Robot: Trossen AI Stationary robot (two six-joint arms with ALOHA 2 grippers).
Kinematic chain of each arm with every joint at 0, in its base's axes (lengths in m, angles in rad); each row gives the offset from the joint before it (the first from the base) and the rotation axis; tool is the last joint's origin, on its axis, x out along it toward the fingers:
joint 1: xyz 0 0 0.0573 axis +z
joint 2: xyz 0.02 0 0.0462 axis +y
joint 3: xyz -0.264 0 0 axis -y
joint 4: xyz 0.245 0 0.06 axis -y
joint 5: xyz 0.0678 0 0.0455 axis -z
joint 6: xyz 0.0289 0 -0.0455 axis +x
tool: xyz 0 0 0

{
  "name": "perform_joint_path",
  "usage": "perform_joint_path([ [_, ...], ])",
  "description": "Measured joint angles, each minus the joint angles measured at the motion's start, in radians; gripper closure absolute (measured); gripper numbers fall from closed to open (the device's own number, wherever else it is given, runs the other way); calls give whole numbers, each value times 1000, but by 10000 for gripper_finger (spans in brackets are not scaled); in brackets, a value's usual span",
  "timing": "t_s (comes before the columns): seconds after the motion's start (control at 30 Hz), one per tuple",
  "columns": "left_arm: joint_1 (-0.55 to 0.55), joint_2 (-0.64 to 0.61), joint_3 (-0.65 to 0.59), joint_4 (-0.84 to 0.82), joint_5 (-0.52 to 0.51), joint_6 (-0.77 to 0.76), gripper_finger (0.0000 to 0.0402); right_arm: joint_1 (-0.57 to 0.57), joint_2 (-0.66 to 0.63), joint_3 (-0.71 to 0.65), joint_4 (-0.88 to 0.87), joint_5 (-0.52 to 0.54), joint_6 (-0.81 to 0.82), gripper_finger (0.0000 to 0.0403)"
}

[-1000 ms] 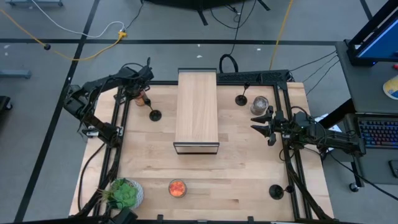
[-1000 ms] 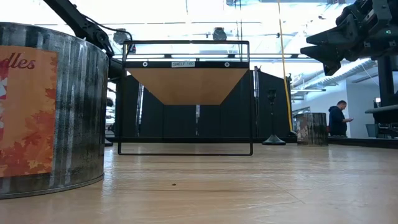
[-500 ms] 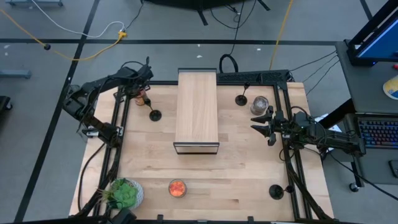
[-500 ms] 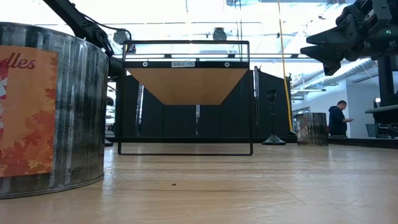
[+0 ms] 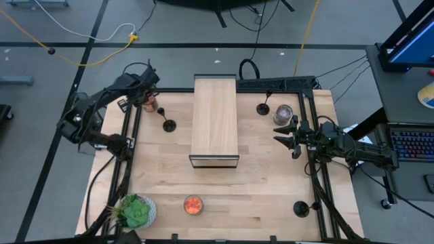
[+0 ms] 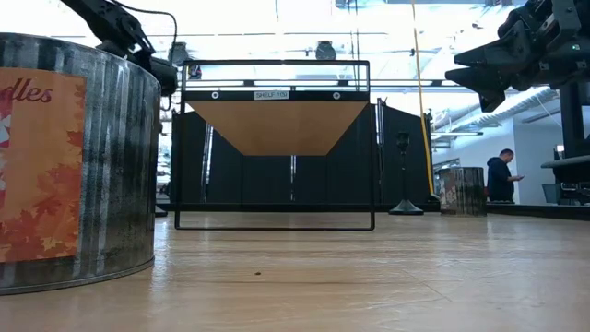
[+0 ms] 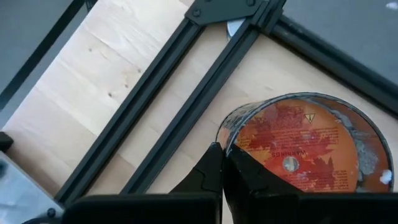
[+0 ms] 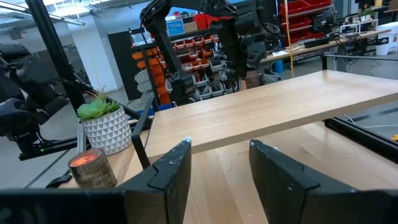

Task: Pick & Place candle stick holders
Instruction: Put the top orange scented candle on the shelf

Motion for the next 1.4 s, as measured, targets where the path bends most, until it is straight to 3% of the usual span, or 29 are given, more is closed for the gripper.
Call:
perform_joint_path([
  [0.33, 0, -175, 2, 79, 11, 40, 400, 0, 0, 0, 0, 0, 0, 248],
  [0.63, -18, -289, 51, 247, 139, 125, 401, 0, 0, 0, 0, 0, 0, 248],
  [1.03, -145, -233, 282, 240, 181, 228, 401, 0, 0, 0, 0, 0, 0, 248],
  [1.4, -295, -29, 507, 233, 183, 302, 401, 0, 0, 0, 0, 0, 0, 248],
])
